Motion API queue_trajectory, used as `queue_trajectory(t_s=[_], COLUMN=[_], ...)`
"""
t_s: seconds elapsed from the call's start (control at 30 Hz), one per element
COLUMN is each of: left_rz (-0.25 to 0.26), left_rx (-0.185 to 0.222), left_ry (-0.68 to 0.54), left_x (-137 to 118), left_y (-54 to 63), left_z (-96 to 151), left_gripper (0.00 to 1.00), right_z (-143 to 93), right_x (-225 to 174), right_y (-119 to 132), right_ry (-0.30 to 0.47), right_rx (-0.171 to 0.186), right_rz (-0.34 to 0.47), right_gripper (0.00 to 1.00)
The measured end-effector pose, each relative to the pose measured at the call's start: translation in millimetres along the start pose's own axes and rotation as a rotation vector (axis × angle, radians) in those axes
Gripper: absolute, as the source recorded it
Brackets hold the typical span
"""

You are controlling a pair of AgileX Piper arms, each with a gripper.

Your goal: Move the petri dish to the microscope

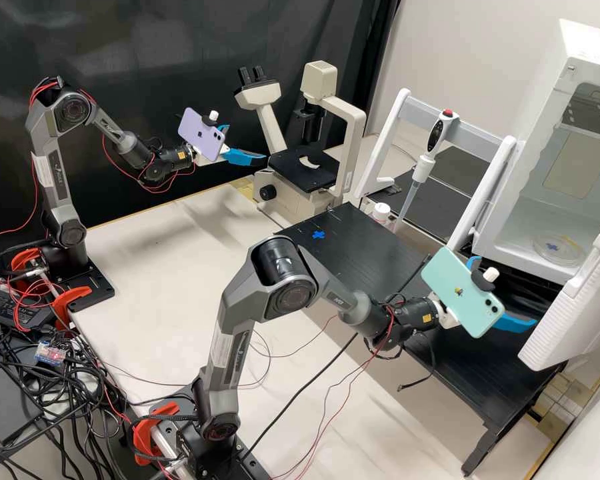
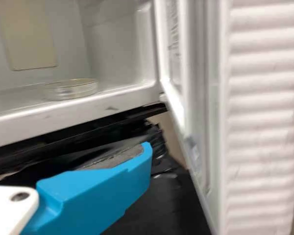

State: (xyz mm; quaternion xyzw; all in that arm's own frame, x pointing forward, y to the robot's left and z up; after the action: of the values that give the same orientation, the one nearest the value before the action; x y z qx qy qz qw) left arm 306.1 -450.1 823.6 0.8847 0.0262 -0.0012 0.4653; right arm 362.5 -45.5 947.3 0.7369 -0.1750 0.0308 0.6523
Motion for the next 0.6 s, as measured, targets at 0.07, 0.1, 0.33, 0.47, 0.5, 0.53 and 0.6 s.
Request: queue_trajectory(t_s=[0.07,0.1,0.33,0.47,0.5,0.53,0.6], left_rz=[0.000,0.000,0.000,0.000,0.000,0.000,0.000], left_rx=[0.000,0.000,0.000,0.000,0.000,0.000,0.000], left_ry=[0.000,0.000,0.000,0.000,0.000,0.000,0.000], left_x=[0.0,0.0,0.0,0.0,0.0,0.0,0.0], left_y=[0.0,0.0,0.0,0.0,0.0,0.0,0.0], left_z=[0.0,0.0,0.0,0.0,0.0,0.0,0.0], left_gripper=[1.00,1.00,1.00,1.00,1.00,1.00,1.00], right_z=[-1.7,-3.5,-23.5,-34.6,-38.2,-40.5,-46.5], right_x=[10.7,17.5,59.7,75.6,80.3,83.9,90.4], right_y=[3.5,3.8,2.5,6.1,7.5,8.2,10.7], right_ry=[-0.013,-0.026,-0.028,-0.018,-0.013,-0.007,0.005], right_rx=[0.001,0.005,-0.057,-0.068,-0.066,-0.059,-0.048], right_rz=[0.018,0.028,0.043,0.048,0.051,0.056,0.064], right_gripper=[1.00,1.00,1.00,1.00,1.00,1.00,1.00])
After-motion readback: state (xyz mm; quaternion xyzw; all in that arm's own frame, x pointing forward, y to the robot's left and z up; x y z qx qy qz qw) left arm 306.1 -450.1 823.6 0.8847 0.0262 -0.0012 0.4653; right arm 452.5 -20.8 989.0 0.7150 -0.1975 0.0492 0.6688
